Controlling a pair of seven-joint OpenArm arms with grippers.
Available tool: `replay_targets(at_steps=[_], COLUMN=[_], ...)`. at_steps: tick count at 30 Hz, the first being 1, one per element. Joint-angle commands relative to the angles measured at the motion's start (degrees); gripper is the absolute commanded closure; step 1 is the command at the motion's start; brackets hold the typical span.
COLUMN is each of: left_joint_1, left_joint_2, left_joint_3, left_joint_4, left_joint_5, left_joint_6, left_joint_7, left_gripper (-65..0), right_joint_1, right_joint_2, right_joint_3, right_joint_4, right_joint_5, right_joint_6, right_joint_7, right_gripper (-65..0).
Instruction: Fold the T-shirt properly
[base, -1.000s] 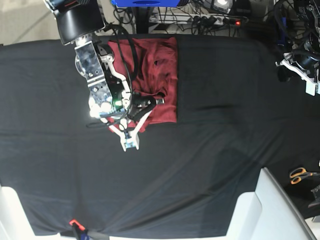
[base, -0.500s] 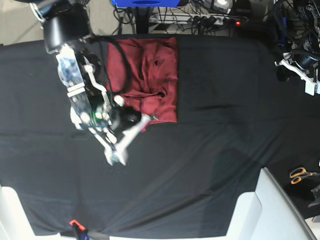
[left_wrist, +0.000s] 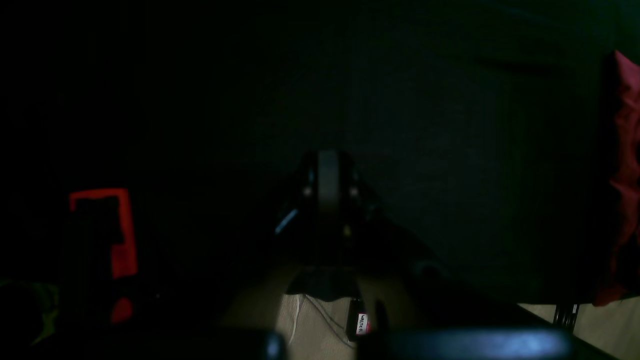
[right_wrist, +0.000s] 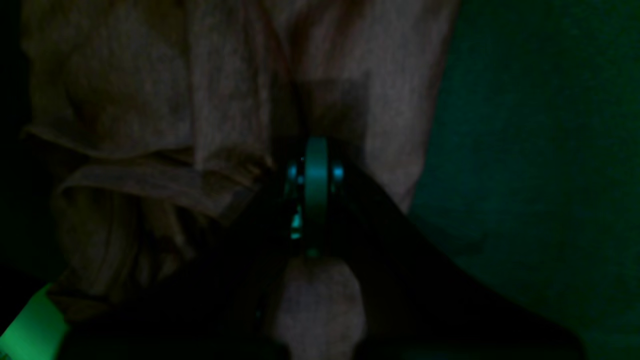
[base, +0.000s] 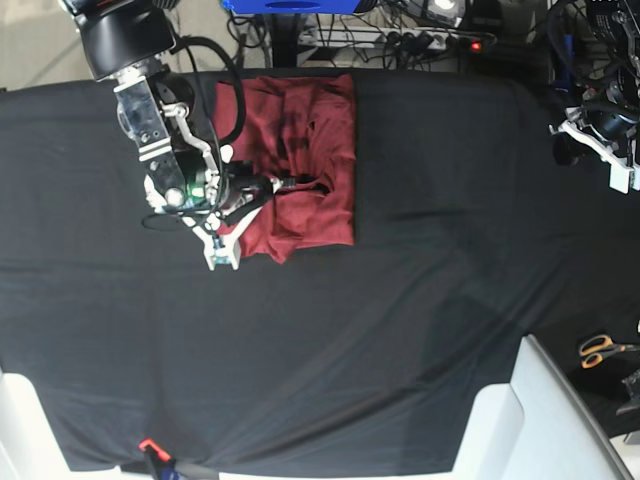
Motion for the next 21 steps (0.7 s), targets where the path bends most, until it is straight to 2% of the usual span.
replay_targets(at_steps=[1, 19, 21], left_joint_1=[0.14, 0.23, 0.32], left_joint_2=[-1.07, -1.07, -1.07], left_joint_3=[-0.51, -0.69, -0.69], left_joint_4=[0.8, 0.8, 0.8], left_joint_5=[-0.96, -0.96, -0.96], left_joint_6=[-0.3, -0.3, -0.3], left_joint_7=[-0.78, -0.78, -0.78], left_gripper=[0.0, 0.0, 0.0], right_joint_1=[1.13, 4.3, 5.09], right_joint_2=[-0.45, -6.69, -6.86], right_joint_3=[-0.19, -0.28, -2.3], right_joint_4=[0.78, -0.01, -0.36], right_joint_5=[0.35, 0.44, 0.44], right_joint_6=[0.12, 0.38, 0.38], right_joint_7=[0.73, 0.12, 0.12], right_gripper=[-0.2, -0.2, -0.2])
